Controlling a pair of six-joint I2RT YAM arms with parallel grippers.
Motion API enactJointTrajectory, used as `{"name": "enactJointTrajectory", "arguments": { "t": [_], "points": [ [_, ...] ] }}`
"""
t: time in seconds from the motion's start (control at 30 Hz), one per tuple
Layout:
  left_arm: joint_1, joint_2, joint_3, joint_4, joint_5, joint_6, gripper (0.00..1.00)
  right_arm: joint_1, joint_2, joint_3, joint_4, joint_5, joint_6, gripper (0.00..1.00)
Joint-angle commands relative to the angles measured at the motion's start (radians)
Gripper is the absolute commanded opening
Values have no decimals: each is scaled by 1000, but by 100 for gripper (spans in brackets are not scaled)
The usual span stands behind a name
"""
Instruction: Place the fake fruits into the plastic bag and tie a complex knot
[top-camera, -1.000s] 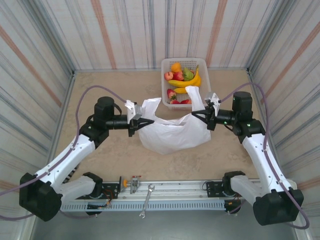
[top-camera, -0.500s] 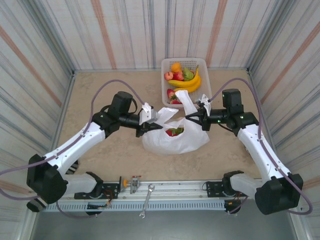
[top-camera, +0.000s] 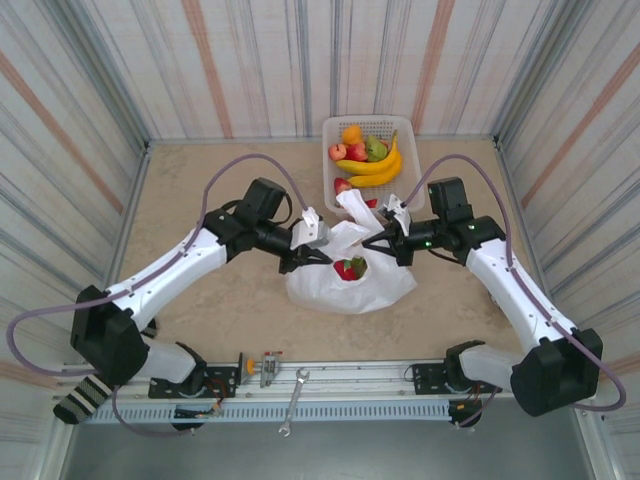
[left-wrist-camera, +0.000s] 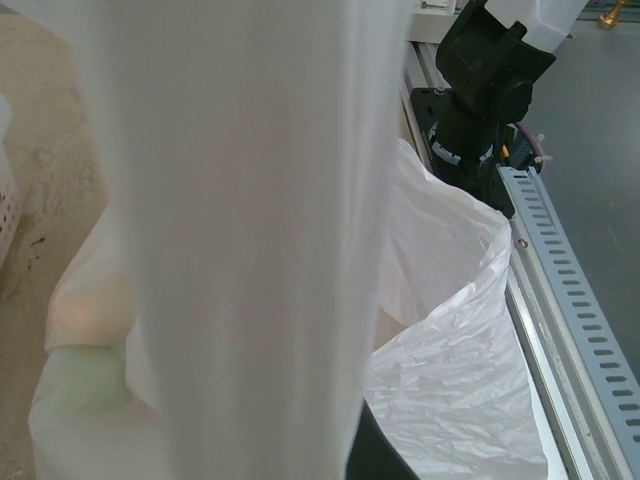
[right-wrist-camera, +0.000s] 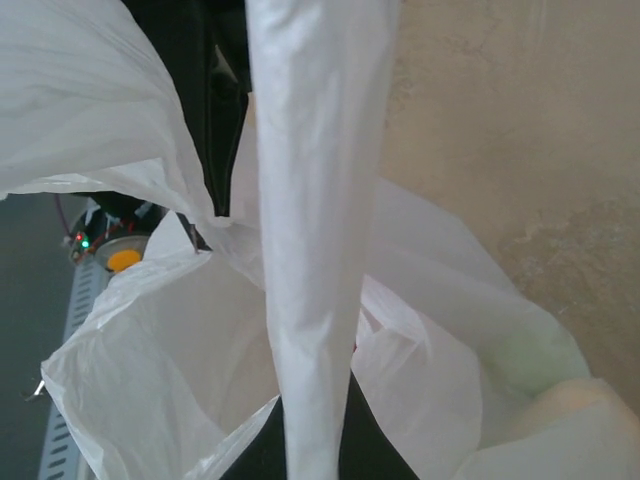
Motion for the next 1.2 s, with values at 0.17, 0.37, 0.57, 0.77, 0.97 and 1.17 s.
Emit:
{"name": "enactJointTrajectory", "arguments": {
  "t": [0.17, 0.37, 0.57, 0.77, 0.97, 1.17],
  "points": [
    [-8, 65, 103, -163, -12, 57, 0, 44, 32, 54, -57, 23, -46, 2],
    [-9, 91, 140, -190, -26, 52, 0, 52, 23, 52, -43, 19, -47, 10],
    [-9, 117, 172, -195, -19, 32, 0, 55, 16, 48, -42, 0, -46, 32],
    [-10, 135, 189, -199, -20, 16, 0, 54, -17, 33, -21, 5, -44, 50],
    [-11, 136, 191, -200, -33, 12, 0, 50, -44, 34, 28, -4, -14, 57],
    [-16, 145, 197, -202, -37, 10, 0, 47, -40, 43, 84, -44, 27, 59]
  ]
}}
